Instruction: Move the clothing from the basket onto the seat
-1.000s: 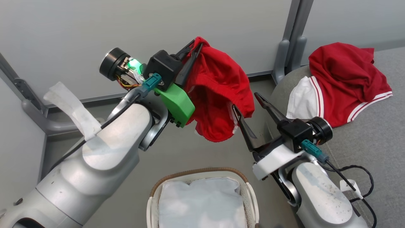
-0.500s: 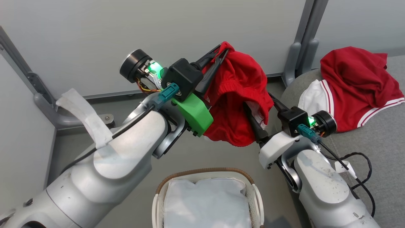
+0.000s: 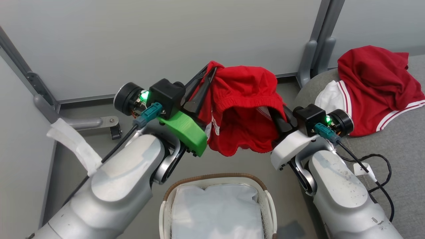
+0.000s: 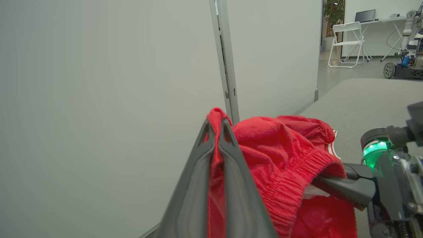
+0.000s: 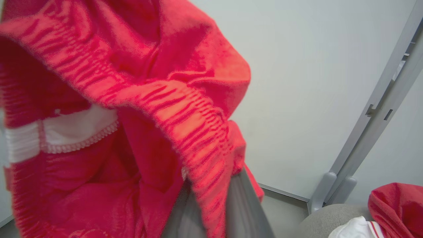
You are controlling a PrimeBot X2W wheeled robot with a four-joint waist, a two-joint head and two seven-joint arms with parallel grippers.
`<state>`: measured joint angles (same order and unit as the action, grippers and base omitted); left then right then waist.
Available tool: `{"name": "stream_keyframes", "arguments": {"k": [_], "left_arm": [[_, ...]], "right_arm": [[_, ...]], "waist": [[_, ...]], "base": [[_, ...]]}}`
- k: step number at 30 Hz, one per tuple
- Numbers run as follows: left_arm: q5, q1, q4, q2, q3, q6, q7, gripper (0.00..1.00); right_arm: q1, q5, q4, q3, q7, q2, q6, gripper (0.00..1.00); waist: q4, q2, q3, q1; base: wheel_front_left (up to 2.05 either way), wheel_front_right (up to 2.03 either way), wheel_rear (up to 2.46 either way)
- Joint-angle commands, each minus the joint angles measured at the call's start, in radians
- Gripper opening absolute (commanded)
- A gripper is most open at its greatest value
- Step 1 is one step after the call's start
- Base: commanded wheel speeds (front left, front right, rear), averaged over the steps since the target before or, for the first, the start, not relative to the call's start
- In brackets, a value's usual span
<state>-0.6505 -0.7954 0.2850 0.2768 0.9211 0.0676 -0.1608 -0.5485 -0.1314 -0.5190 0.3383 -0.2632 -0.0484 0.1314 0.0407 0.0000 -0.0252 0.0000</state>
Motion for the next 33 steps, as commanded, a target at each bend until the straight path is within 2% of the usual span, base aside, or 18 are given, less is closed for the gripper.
{"name": "stream_keyframes", "arguments": {"k": [1,3,5,6,7,12,15,24,33], "left_arm": [[-0.016,0.031,0.007,-0.002,-0.01,0.01,-0.02,0.11],[-0.032,0.066,0.02,-0.009,-0.019,0.015,-0.042,0.39],[-0.048,0.098,0.031,-0.018,-0.03,0.016,-0.065,0.53],[-0.053,0.114,0.037,-0.022,-0.034,0.013,-0.073,0.72],[-0.055,0.132,0.043,-0.025,-0.04,0.01,-0.084,1.0],[-0.04,0.219,0.075,-0.036,-0.072,-0.005,-0.105,1.0],[0.001,0.275,0.062,-0.048,-0.125,-0.01,-0.105,1.0],[0.131,0.426,0.042,-0.09,-0.259,-0.072,-0.105,1.0],[0.201,0.472,0.09,-0.13,-0.324,-0.131,-0.105,1.0]], "right_arm": [[-0.005,0.0,0.012,-0.008,-0.002,-0.004,-0.001,0.0],[-0.004,0.006,0.022,-0.017,-0.002,-0.004,-0.001,0.0],[-0.008,0.01,0.03,-0.026,-0.002,-0.004,-0.001,0.0],[-0.01,0.011,0.033,-0.029,-0.002,-0.004,-0.001,0.0],[-0.011,0.013,0.038,-0.034,-0.002,-0.004,-0.001,0.0],[-0.01,0.029,0.053,-0.056,-0.002,-0.004,-0.001,0.0],[-0.009,0.037,0.06,-0.07,-0.002,-0.004,-0.001,0.0],[0.007,0.066,0.067,-0.123,-0.002,-0.004,-0.001,0.0],[-0.025,0.099,0.076,-0.166,-0.002,-0.004,-0.001,0.0]], "waist": [[-0.001,0.0,-0.004,0.0],[0.0,0.0,-0.006,0.0],[0.001,0.0,-0.009,0.0],[0.002,0.0,-0.01,0.0],[0.002,0.0,-0.011,0.0],[0.006,0.0,-0.015,0.0],[0.008,0.0,-0.021,0.0],[0.0,0.0,-0.032,0.0],[-0.059,0.0,-0.061,0.0]], "base": [[0.0,0.0,0.0],[0.0,0.0,0.0],[0.0,0.0,0.0],[0.0,0.0,0.0],[0.0,0.0,0.0],[0.0,0.0,0.0],[0.0,0.0,0.0],[0.0,0.0,0.0],[0.0,0.0,0.0]]}}
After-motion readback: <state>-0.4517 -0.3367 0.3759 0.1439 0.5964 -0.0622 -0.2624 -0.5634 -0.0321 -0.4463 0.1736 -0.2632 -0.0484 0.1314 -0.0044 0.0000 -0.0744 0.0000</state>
